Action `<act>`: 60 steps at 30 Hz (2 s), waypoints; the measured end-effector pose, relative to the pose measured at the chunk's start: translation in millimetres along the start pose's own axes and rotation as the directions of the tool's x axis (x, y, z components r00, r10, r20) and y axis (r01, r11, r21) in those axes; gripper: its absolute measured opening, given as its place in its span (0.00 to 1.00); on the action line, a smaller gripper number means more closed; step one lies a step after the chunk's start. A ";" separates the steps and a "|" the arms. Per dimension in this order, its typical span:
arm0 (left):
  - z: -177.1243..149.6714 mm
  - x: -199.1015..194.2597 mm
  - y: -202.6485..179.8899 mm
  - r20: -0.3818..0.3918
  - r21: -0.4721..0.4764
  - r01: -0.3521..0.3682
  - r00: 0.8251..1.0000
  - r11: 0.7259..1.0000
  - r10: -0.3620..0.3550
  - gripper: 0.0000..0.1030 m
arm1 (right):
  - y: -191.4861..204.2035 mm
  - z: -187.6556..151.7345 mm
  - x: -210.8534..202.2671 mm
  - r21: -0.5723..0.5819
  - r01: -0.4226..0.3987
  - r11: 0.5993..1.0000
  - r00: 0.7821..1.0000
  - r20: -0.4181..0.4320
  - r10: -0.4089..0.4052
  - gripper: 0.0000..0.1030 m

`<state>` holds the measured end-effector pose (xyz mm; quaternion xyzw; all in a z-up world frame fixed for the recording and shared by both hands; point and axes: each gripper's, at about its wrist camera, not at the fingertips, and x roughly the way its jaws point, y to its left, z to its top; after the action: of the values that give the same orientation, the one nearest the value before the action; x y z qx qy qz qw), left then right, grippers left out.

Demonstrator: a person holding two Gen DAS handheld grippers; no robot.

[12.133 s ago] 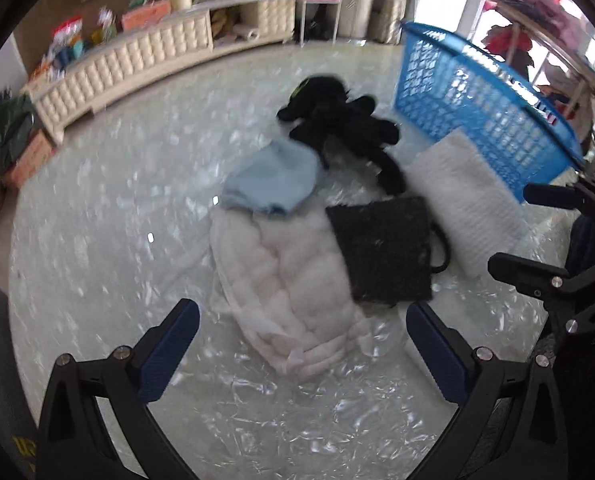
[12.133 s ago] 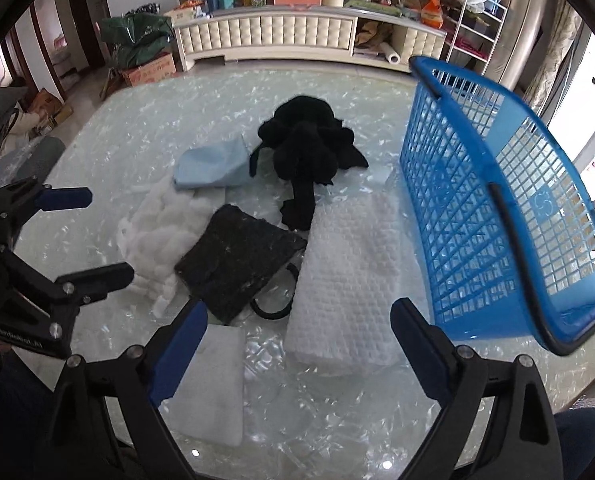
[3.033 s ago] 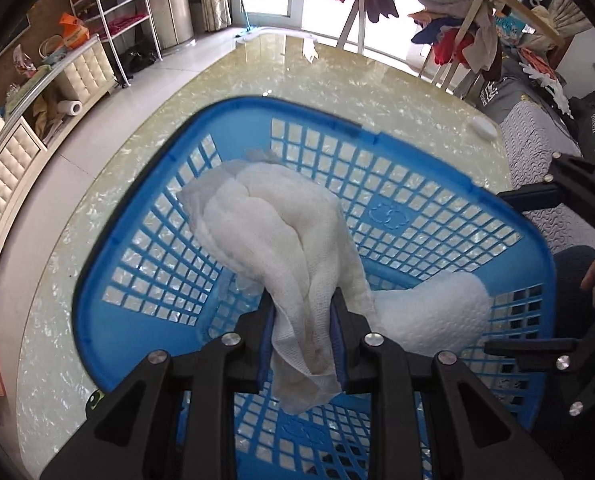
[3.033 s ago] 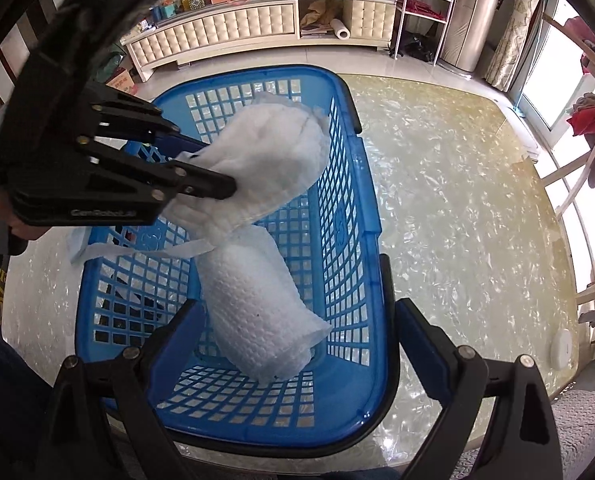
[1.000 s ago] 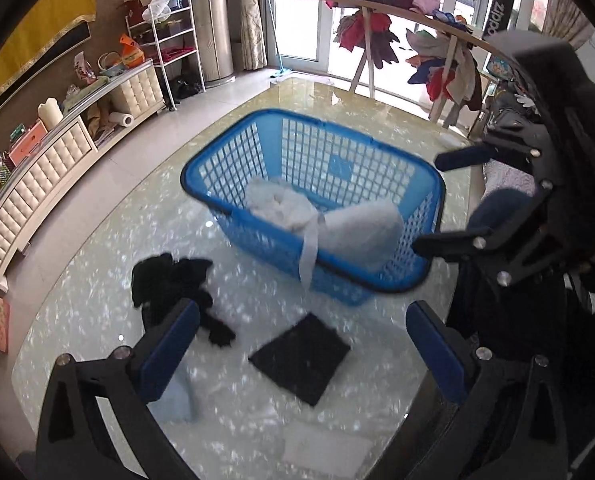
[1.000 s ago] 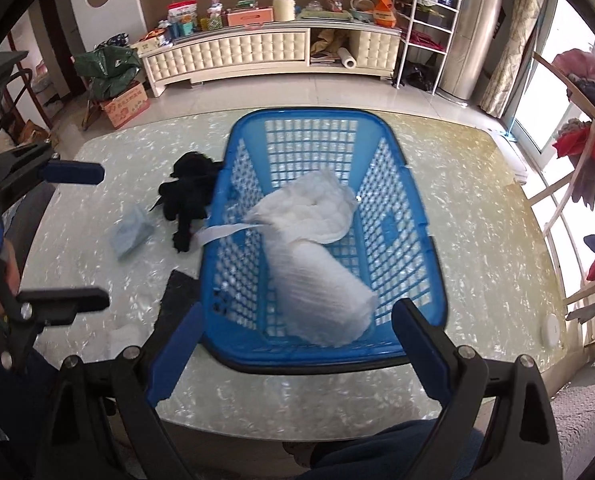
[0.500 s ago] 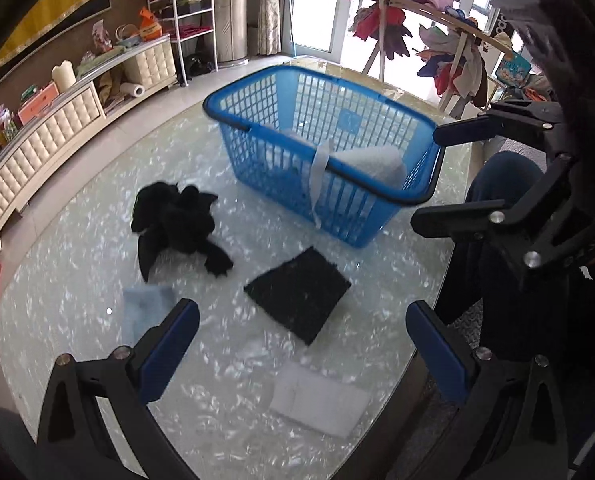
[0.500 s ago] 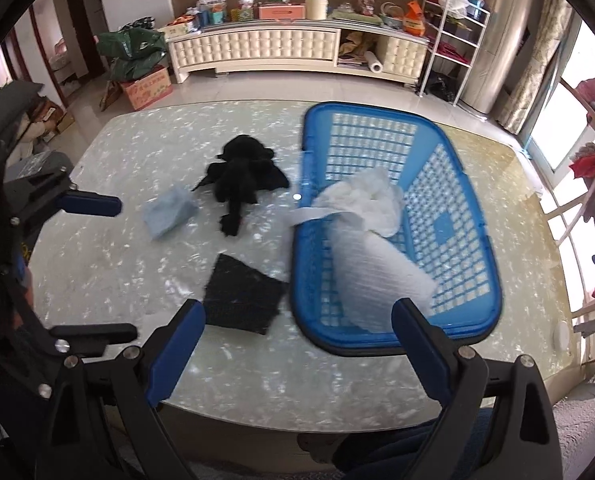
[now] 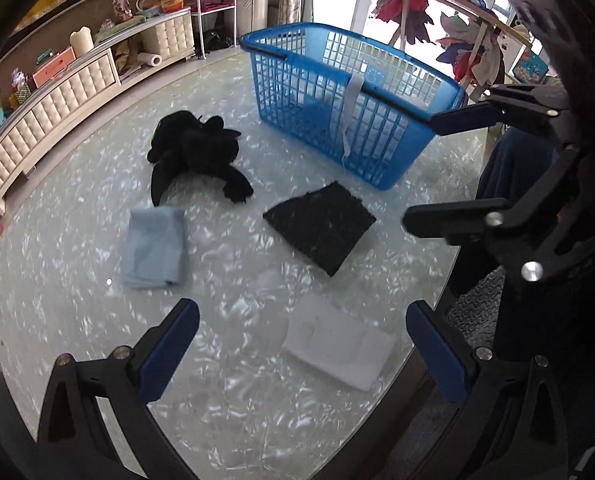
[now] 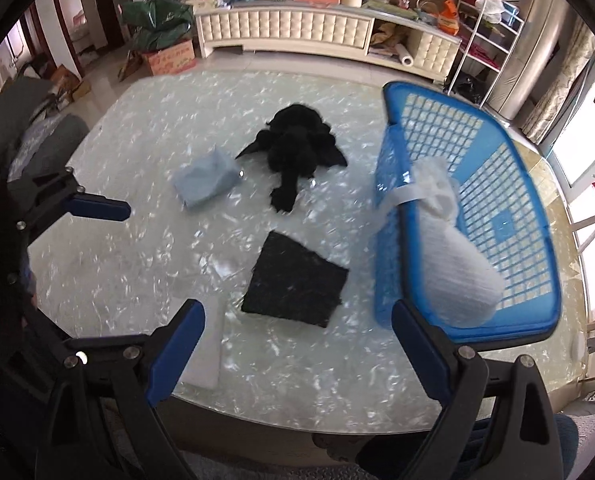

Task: Organize soft objects
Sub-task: 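Withdraw both tools from the basket back over the table, then lower the left tool to the white sheet while the right tool lowers to the black fuzzy pad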

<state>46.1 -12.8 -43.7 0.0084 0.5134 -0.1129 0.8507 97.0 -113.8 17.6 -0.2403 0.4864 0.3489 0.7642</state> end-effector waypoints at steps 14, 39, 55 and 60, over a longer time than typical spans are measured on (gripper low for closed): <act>-25.1 26.7 17.7 -0.090 -0.101 -0.028 0.996 0.995 0.019 1.00 | 6.3 -4.9 38.8 0.050 -0.034 0.998 0.998 -0.047 0.037 0.91; -33.5 87.7 39.3 -0.234 -0.299 -0.087 0.972 0.950 0.015 1.00 | -14.8 -8.6 103.3 0.198 -0.030 0.980 0.993 -0.109 0.052 0.91; -27.0 111.0 42.2 -0.273 -0.289 -0.104 0.962 0.952 0.022 0.72 | -23.8 -10.3 121.9 0.184 0.048 0.982 0.994 -0.105 -0.029 0.91; -20.3 106.3 35.9 -0.263 -0.294 -0.079 0.965 0.953 -0.001 0.44 | -19.3 -12.0 123.9 0.176 0.047 0.983 0.994 -0.103 -0.029 0.91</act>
<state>83.1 5.3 -149.9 -0.0968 0.6314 -0.0141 0.7692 140.0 -97.5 -99.7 -0.1975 0.5487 0.2770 0.7637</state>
